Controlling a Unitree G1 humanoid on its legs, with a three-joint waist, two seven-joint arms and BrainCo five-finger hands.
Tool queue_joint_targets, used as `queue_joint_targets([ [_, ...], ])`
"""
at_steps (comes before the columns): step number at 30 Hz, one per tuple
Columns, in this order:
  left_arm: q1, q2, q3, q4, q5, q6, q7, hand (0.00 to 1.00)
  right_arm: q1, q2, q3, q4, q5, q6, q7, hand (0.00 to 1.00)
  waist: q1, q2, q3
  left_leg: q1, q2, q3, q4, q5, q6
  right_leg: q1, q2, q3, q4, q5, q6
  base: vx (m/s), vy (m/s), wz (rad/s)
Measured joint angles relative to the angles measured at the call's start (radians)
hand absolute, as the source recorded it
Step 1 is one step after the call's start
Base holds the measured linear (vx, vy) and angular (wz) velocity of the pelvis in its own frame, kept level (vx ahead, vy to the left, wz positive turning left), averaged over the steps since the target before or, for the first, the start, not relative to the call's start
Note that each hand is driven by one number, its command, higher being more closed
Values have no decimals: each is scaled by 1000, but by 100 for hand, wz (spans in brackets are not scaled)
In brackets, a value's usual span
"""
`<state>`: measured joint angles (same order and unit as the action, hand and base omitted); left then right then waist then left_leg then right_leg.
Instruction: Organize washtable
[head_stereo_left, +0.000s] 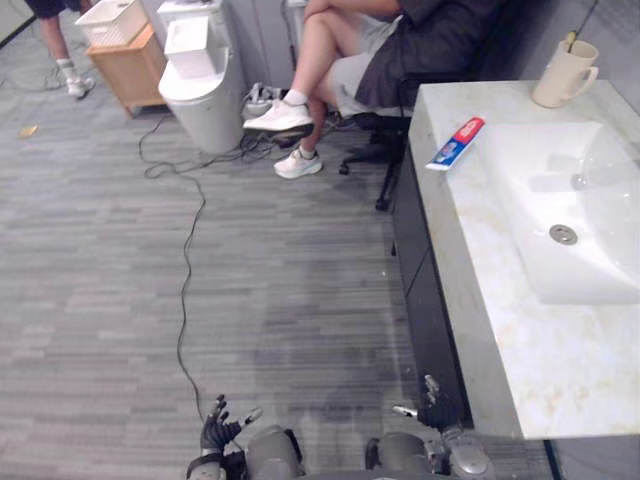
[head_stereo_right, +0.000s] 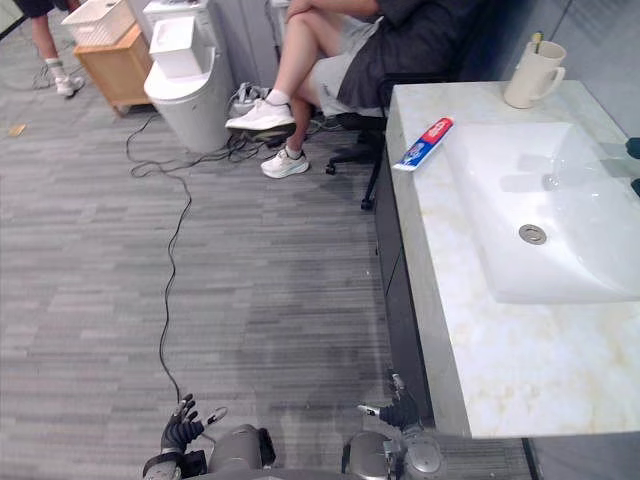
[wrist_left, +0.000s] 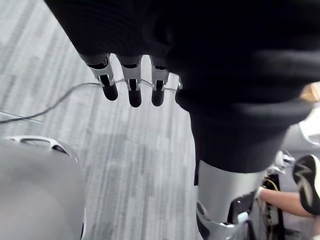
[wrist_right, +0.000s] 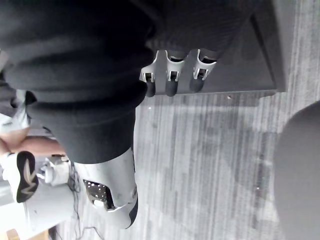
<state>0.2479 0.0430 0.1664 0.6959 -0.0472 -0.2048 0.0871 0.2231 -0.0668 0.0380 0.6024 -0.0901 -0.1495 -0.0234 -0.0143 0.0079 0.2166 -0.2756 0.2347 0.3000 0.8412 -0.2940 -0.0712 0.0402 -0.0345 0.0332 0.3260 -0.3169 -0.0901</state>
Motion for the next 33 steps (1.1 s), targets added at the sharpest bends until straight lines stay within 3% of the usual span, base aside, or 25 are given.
queue_joint_targets([
  [3, -23, -2, -9, 5, -1, 0, 1, 0, -15, -1, -17, 28, -2, 5, -3, 0, 26, -23, -3, -96, -81, -100, -276, 34, -34, 74, -47, 73, -68, 0, 2, 498, 256, -96],
  [4, -28, -3, -16, 5, -3, -1, 3, 0, -13, -3, -32, 52, -4, 4, -5, 0, 34, -22, -12, -105, -111, -160, -419, 95, -43, 91, -57, 95, -72, -2, 20, 511, 362, -118],
  [5, -23, -3, -24, 11, -5, -2, 6, 0, -6, -13, -33, 57, -10, 4, -14, 0, 39, -2, -31, -115, -107, -216, -512, 183, -27, 109, -52, 120, -73, -18, 71, 518, 395, -127],
  [6, -21, 3, -25, 21, -7, -3, 6, 0, -5, -19, -33, 65, -18, 5, -16, 0, 46, -1, -48, -115, -105, -216, -478, 259, -17, 116, -58, 142, -69, -36, 103, 522, 409, -120],
  [7, -33, 17, -26, 42, -13, 0, 6, 0, -7, 1, -32, 83, -28, 7, -18, 0, 48, -46, -76, -134, -125, -180, -406, 244, 19, 109, -104, 163, -49, -43, 129, 414, 303, -75],
  [8, -47, 26, -29, 43, -13, 0, 6, 0, -2, 10, -32, 78, -32, 5, -18, 0, 37, -63, -85, -135, -134, -164, -390, 221, 32, 92, -119, 164, -21, -29, 148, 511, 353, -53],
  [11, -98, 56, -81, 40, -10, -1, 2, 0, -2, 29, -34, 81, -39, 7, -15, 0, 24, -73, -82, -30, -149, -82, -393, 133, 79, -46, -144, 172, 298, 99, 235, 491, 363, -57],
  [13, -100, 60, -96, 41, -8, 0, 1, 0, -5, 31, -32, 81, -39, 6, -14, 0, 20, -63, -72, 90, -148, -33, -451, 106, 87, -128, -161, 73, 489, 75, 205, 307, 247, -84],
  [14, -101, 65, -94, 42, -6, 0, 2, 0, -7, 31, -31, 82, -39, 6, -14, 0, 8, -52, -64, 165, -146, -4, -503, 98, 92, -174, -166, -28, 542, 51, 168, 251, 197, -66],
  [15, -102, 71, -94, 43, -3, 0, 1, 0, -11, 31, -30, 85, -40, 5, -14, 0, 1, -51, -62, 201, -146, 10, -530, 98, 92, -190, -161, -75, 541, 38, 153, 221, 142, -64],
  [17, -109, 98, -95, 63, 11, 1, 0, 0, -50, 23, -30, 132, -40, 3, -14, 0, -18, -53, -61, 295, -139, 81, -607, 95, 84, -270, -149, -292, 412, 7, 141, 242, 73, -74],
  [18, -112, 100, -95, 65, 14, 2, -1, 0, -54, 21, -30, 136, -40, 3, -13, 0, -20, -54, -61, 300, -137, 88, -611, 94, 82, -276, -148, -318, 389, 9, 139, 214, 22, -75],
  [19, -110, 107, -95, 79, 21, 3, -2, 0, -70, 14, -30, 156, -41, 3, -14, 0, -24, -53, -61, 321, -133, 123, -625, 88, 67, -284, -137, -426, 272, 32, 117, 170, 9, -67],
  [20, -110, 115, -95, 90, 22, 3, -3, 0, -71, 11, -30, 167, -47, 3, -14, 0, -24, -66, -63, 341, -142, 144, -623, 76, 45, -288, -110, -466, 157, 113, 45, 292, -18, -67],
  [21, -109, 121, -95, 94, 23, 3, -7, 0, -68, 9, -30, 169, -49, 3, -14, 0, -26, -75, -62, 349, -149, 149, -611, 65, 29, -286, -102, -466, 133, 119, -1, 340, -60, -64],
  [24, -111, 94, -91, 94, 44, 6, -23, 0, -51, 13, -28, 138, -48, 1, 27, 0, -24, -53, -49, 311, -60, 139, -370, 42, -8, -209, -36, -420, 56, 101, 8, 284, -109, -68],
  [25, -108, 72, -86, 88, 56, 6, -23, 0, -47, 1, 0, 107, -73, 14, 80, 0, -17, -32, -42, 267, -8, 108, -195, 53, -10, -176, 9, -378, 25, 98, 2, 215, -70, -118],
  [26, -108, 46, -86, 87, 61, 6, -27, 0, -40, -18, 23, 93, -80, 20, 116, 0, 10, -15, -41, 219, 10, 46, -101, 27, -2, -160, 38, -324, 17, 96, -5, 213, -32, -134],
  [29, -111, 6, -87, 81, 60, 5, -42, 0, -47, -18, 41, 98, -104, 30, 138, 0, 33, -12, -36, 161, -37, -145, -174, -24, -5, -131, 69, -196, 6, 99, 2, 200, 65, -132],
  [32, -91, 3, -85, 62, 59, 4, -39, 0, -50, -7, 19, 101, -106, 27, 117, 0, 31, -12, -35, 133, -113, -379, -311, -20, -14, -134, 84, -71, 25, 89, 18, 109, 205, -151],
  [33, -77, 5, -86, 60, 58, 4, -37, 0, -49, -5, -8, 101, -104, 19, 93, 0, 30, 8, -39, 147, -125, -493, -405, -2, -40, -150, 110, -7, 44, 88, 35, 37, 199, -160],
])
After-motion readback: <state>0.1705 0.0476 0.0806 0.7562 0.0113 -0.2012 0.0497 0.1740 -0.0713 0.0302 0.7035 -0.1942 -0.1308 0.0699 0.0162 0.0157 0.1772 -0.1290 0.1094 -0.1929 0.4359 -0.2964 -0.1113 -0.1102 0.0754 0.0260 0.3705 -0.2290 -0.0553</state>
